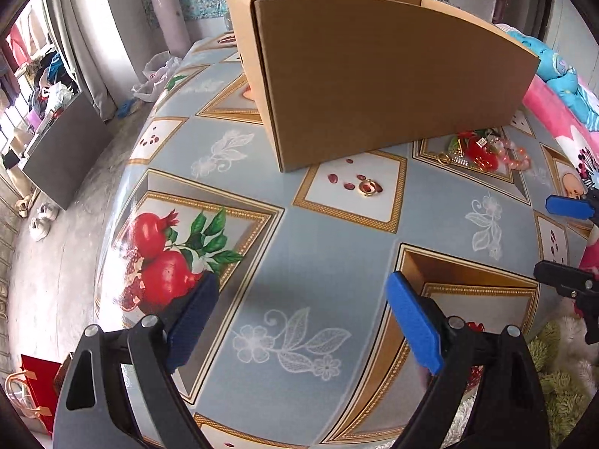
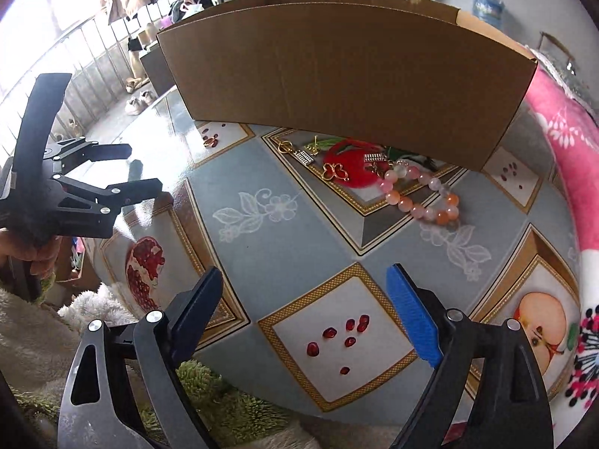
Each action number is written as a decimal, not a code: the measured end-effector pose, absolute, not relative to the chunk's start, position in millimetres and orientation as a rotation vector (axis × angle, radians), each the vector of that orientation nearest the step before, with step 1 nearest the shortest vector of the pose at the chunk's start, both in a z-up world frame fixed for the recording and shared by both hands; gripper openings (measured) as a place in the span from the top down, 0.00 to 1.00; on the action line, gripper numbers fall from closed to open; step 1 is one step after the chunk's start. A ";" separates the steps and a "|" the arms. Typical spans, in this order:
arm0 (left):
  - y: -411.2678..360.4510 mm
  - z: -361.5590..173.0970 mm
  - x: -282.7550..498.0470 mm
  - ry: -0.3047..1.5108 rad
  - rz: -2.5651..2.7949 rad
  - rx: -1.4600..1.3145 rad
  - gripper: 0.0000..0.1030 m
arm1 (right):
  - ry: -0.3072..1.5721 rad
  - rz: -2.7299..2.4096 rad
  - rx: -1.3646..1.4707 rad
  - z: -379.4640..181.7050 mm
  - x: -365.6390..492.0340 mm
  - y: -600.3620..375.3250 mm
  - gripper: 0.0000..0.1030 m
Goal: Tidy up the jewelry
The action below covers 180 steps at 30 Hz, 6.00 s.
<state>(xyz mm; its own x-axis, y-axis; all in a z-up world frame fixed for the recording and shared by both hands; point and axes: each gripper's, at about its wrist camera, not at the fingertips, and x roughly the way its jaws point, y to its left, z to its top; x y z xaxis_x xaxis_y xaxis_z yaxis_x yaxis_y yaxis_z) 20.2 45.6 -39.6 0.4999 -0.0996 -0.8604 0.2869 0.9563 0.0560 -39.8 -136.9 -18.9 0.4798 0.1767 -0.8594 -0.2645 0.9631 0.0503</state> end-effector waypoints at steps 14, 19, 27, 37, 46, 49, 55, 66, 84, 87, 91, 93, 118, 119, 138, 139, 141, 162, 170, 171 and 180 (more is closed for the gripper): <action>54.9 -41.4 21.6 1.015 -0.227 0.146 0.05 | 1.057 0.228 -0.143 -37.1 -37.8 -132.8 0.08; 55.5 -42.2 22.5 1.019 -0.230 0.151 0.05 | 1.064 0.225 -0.144 -36.4 -34.2 -134.8 0.08; 55.8 -42.0 24.7 1.034 -0.235 0.155 0.05 | 1.061 0.209 -0.142 -40.0 -27.6 -131.4 0.08; 55.6 -40.8 23.9 1.022 -0.229 0.151 0.05 | 1.044 0.197 -0.143 -40.6 -30.6 -127.4 0.08; 55.6 -41.1 23.3 1.022 -0.229 0.152 0.05 | 1.058 0.192 -0.145 -38.0 -29.2 -128.0 0.08; 55.9 -40.9 24.0 1.021 -0.230 0.152 0.05 | 1.059 0.193 -0.146 -37.3 -29.0 -128.4 0.08; 55.7 -40.9 24.2 1.022 -0.231 0.153 0.05 | 1.059 0.188 -0.143 -36.2 -27.2 -128.8 0.08; 55.6 -41.4 22.8 1.016 -0.234 0.154 0.05 | 1.057 0.191 -0.143 -36.3 -26.9 -130.0 0.08; 33.3 -16.9 26.5 0.845 -0.347 0.133 0.35 | 0.874 0.378 0.037 2.6 -1.4 -143.1 0.19; 27.0 -16.8 35.3 0.838 -0.402 0.118 0.47 | 0.875 0.394 0.044 -0.4 11.1 -139.0 0.37; 17.6 -19.1 44.7 0.836 -0.445 0.138 0.57 | 0.912 0.415 0.050 -10.2 28.3 -131.8 0.62; 15.9 -20.7 46.0 0.829 -0.455 0.149 0.58 | 0.929 0.418 0.048 -14.7 36.3 -127.4 0.63; 25.7 -26.3 39.2 0.811 -0.485 0.150 0.59 | 1.021 0.397 -0.133 -28.9 67.6 -84.1 0.84; 25.7 -26.1 38.9 0.811 -0.484 0.148 0.59 | 1.019 0.395 -0.132 -25.8 73.0 -77.5 0.84; 29.7 -25.7 39.8 0.814 -0.486 0.142 0.59 | 1.062 0.436 -0.074 -22.3 73.4 -90.3 0.86; 29.5 -25.5 39.3 0.814 -0.486 0.143 0.59 | 1.063 0.442 -0.077 -22.1 71.8 -90.1 0.86; 28.6 -25.5 38.7 0.813 -0.487 0.145 0.59 | 1.068 0.456 -0.077 -21.8 69.2 -92.7 0.86; 13.1 -35.4 59.9 0.894 -0.466 0.205 0.85 | 1.018 0.462 -0.072 -16.6 31.9 -104.0 0.84; 5.5 -35.4 59.1 0.888 -0.461 0.248 0.85 | 1.012 0.461 -0.058 -8.0 36.2 -114.4 0.84; 3.9 -35.9 58.6 0.887 -0.461 0.251 0.86 | 1.011 0.460 -0.057 -6.7 36.5 -114.7 0.84; 0.9 -38.6 57.4 0.876 -0.468 0.254 0.90 | 0.999 0.453 -0.064 -6.7 37.0 -115.1 0.76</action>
<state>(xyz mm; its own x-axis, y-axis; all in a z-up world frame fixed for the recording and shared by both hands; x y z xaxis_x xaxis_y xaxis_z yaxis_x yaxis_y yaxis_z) 57.4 0.9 -38.6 0.5483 -0.2880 -0.7851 0.4919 0.8703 0.0242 37.0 -115.1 -6.7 0.4563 0.3384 -0.8229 -0.3965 0.9053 0.1525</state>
